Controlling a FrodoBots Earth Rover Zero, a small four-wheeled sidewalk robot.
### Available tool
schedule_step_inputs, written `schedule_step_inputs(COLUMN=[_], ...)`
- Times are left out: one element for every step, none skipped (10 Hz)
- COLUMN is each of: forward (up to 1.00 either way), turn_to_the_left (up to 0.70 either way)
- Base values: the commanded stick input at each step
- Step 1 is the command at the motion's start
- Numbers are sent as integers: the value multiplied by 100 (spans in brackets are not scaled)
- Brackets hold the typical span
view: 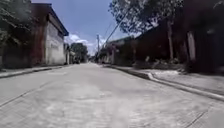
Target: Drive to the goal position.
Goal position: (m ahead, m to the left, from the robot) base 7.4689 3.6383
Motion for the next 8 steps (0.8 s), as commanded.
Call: schedule_step_inputs(forward=[70,70,70,70,70,79,85,85], turn_to_the_left=[0,0,0,0,0,0,0,0])
